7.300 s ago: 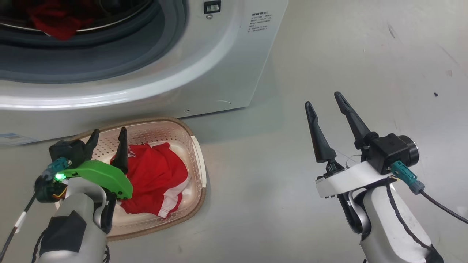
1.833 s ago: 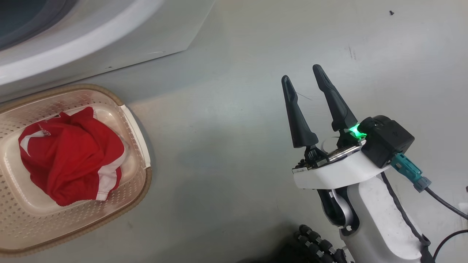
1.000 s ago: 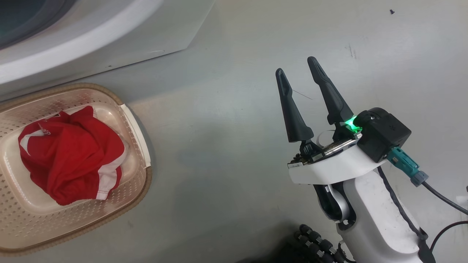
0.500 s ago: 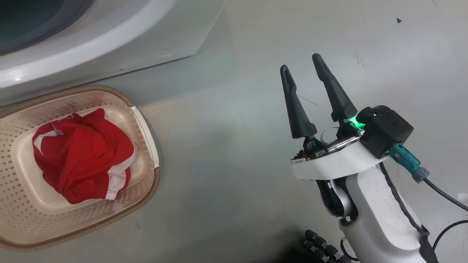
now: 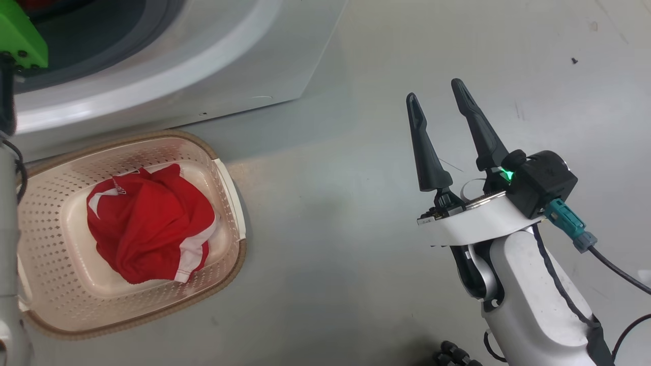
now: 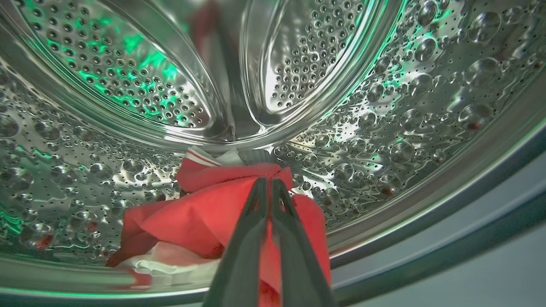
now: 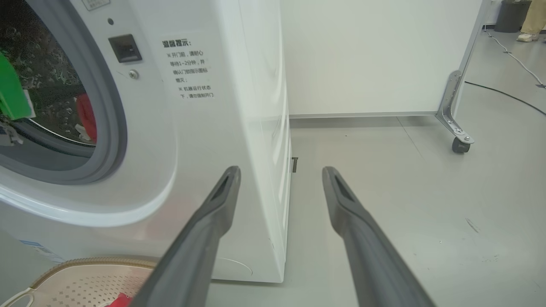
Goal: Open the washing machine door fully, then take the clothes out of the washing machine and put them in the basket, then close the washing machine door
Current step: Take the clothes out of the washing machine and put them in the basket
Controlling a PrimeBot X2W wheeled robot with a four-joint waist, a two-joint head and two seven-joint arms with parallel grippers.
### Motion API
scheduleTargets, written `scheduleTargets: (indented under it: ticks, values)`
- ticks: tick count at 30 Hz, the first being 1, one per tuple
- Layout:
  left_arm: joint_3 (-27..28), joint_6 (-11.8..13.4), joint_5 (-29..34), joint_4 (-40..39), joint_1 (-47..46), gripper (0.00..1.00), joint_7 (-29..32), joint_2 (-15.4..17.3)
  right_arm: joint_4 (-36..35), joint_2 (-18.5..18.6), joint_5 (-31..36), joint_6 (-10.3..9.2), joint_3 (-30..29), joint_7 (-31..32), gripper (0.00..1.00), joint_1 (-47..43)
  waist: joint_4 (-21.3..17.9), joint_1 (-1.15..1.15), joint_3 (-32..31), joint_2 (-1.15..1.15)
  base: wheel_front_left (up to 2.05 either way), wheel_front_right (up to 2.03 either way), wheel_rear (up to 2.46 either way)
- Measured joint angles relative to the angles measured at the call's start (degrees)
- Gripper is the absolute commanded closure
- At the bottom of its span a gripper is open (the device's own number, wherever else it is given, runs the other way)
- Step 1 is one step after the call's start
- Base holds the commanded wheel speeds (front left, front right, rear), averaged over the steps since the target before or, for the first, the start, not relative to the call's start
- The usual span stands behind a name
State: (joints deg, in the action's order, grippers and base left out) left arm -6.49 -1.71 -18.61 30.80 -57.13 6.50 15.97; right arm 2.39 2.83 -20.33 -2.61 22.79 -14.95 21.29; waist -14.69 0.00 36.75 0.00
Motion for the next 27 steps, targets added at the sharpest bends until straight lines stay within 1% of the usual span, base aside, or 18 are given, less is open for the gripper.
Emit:
scheduleTargets:
  ticks: [7, 15, 16, 23, 27]
  values:
    - [-0.7, 0.4, 0.0, -1.7, 4.3, 1.00, -6.8, -2.6, 1.5, 0.0, 2.0, 0.60, -1.2, 0.0, 0.00, -1.6, 2.1, 0.00, -3.1, 0.00, 0.00, 0.00, 0.00]
    - [-0.7, 1.1, 0.0, -4.5, 9.3, 1.00, -13.9, -4.5, 3.0, 0.0, 3.2, 1.49, -2.5, 0.0, 0.00, -4.0, 4.4, 0.00, -7.2, 0.00, 0.00, 0.00, 0.00]
    - [-0.7, 1.5, 0.0, -4.8, 9.9, 1.00, -14.5, -4.7, 3.2, 0.0, 3.3, 1.53, -2.7, 0.0, 0.00, -4.4, 4.7, 0.00, -7.8, 0.00, 0.00, 0.00, 0.00]
    - [-0.8, 2.2, 0.1, -8.4, 13.9, 1.00, -18.8, -6.2, 3.9, 0.1, 3.9, 2.00, -4.0, 0.0, 0.00, -6.6, 6.7, 0.00, -11.6, 0.00, 0.00, 0.00, 0.00]
    - [-0.9, 2.9, 0.1, -11.9, 16.4, 1.00, -19.6, -6.7, 4.2, 0.4, 4.3, 2.23, -5.0, 0.0, 0.00, -7.9, 8.1, 0.00, -14.2, 0.00, 0.00, 0.00, 0.00]
